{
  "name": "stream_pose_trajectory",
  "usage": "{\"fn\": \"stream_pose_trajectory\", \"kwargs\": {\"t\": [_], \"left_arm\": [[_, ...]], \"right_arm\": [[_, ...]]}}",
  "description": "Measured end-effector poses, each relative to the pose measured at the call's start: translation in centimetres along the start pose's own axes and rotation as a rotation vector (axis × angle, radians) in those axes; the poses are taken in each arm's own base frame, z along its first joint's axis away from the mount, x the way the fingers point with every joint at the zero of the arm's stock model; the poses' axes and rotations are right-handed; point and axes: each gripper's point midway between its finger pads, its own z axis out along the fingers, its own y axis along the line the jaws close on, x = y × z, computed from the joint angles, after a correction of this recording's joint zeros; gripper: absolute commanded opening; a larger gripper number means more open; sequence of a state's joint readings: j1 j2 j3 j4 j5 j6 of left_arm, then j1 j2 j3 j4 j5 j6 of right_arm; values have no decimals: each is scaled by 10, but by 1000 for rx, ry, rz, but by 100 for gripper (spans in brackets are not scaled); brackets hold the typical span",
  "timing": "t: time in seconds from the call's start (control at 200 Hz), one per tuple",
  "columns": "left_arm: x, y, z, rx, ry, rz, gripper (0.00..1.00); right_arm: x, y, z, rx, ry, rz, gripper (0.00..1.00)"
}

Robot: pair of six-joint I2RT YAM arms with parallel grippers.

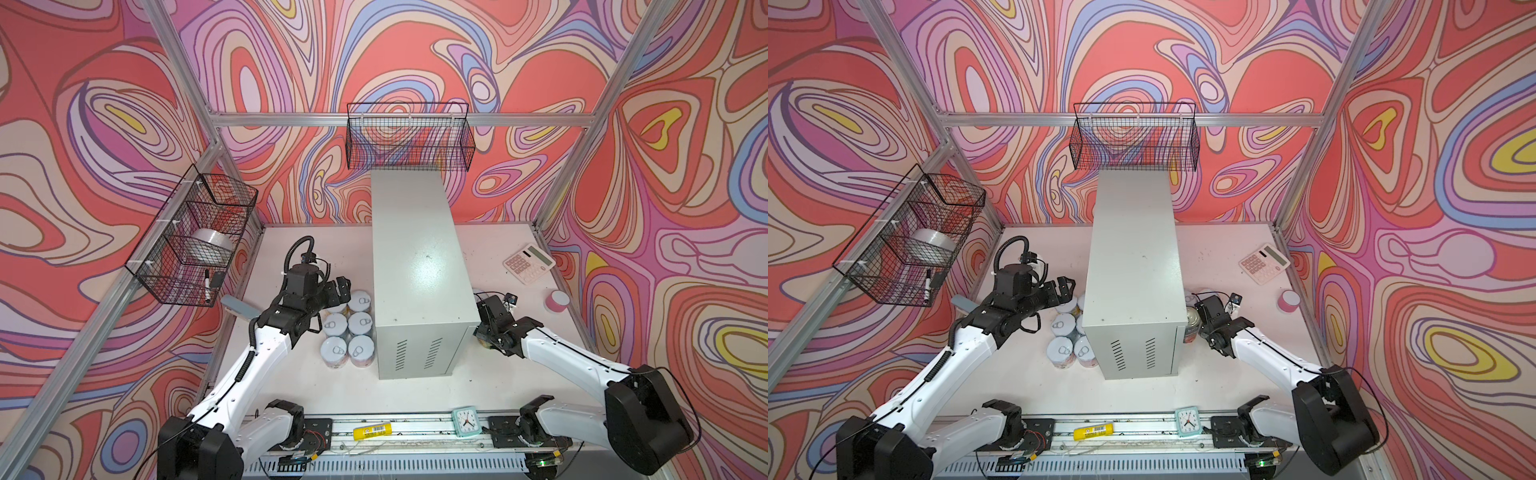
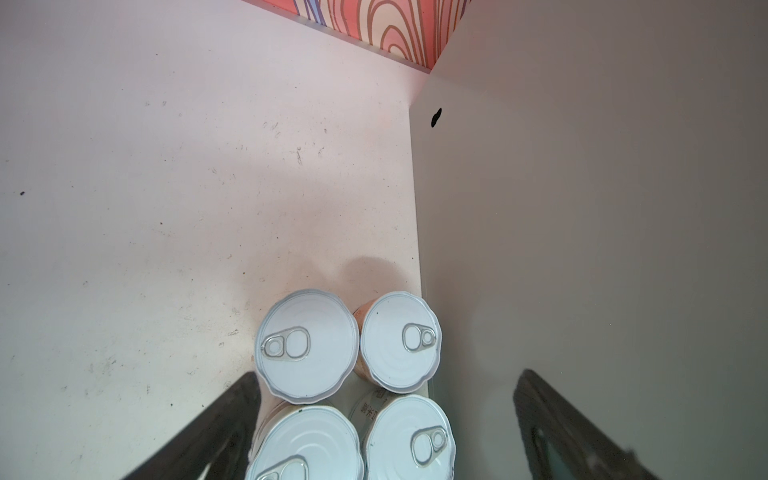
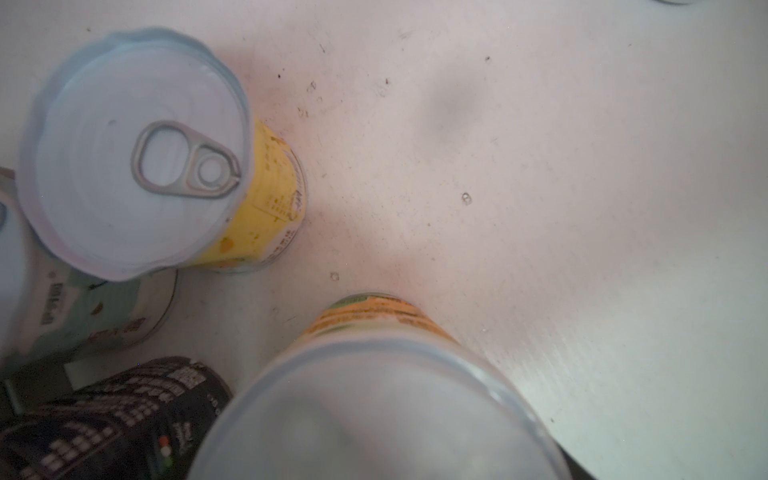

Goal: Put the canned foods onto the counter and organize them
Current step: 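Close the right gripper around the large white-lidded yellow-green can, then lift the can with the right gripper and carry it over the cabinet top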

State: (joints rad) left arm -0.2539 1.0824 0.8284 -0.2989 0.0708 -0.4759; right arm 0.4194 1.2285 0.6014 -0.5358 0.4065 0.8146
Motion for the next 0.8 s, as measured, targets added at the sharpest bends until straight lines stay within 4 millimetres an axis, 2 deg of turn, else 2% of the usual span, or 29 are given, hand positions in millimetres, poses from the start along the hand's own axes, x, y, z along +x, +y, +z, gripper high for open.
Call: {"fn": "stream_pose_trajectory", "kwargs": {"t": [0.235, 0.34, 0.496, 0.591, 0.701, 0.801], "left_arm": [[0, 0, 0, 0, 1, 0, 95], [1, 1, 0, -3, 5, 0, 95], [4, 2, 0, -9, 16, -1, 95], [4, 2, 0, -10, 16, -1, 95], [2, 3, -2, -20, 16, -1, 95], [-3, 3, -6, -33, 12, -5, 95]], "right_arm": [[6, -13, -9, 36, 33, -23, 0], [-4, -11, -25, 32, 29, -31, 0], [-48, 8, -72, -56, -52, -20, 0], [-85, 20, -115, -124, -130, -19, 0], [-139, 39, -174, -209, -245, -16, 0], [-173, 50, -211, -250, -320, -25, 0]]}}
